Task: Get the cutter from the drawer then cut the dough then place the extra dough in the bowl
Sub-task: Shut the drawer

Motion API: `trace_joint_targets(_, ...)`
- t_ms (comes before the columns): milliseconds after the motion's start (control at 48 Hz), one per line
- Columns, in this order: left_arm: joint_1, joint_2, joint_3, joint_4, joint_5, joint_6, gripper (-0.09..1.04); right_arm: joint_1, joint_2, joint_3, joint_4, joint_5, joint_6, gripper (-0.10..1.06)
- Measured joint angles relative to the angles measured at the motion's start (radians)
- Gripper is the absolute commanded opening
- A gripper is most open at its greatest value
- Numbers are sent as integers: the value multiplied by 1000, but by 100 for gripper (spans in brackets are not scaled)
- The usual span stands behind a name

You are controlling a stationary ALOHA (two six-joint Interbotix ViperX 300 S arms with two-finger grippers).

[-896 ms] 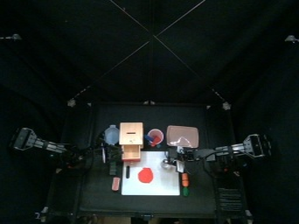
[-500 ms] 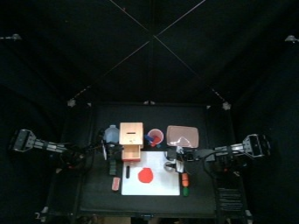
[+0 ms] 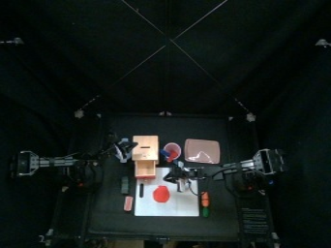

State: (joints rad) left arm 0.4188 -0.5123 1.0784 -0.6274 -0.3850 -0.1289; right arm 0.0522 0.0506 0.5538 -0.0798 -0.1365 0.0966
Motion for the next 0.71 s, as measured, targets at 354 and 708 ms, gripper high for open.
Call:
trace_joint_targets(354,167,258,-153,-121,95,-3,30,-5,241,-298,-29,272,0,33)
trace_joint_targets(708,170,419,-261,-130,222,0,30,-6,364,-492,-106,500,5,33)
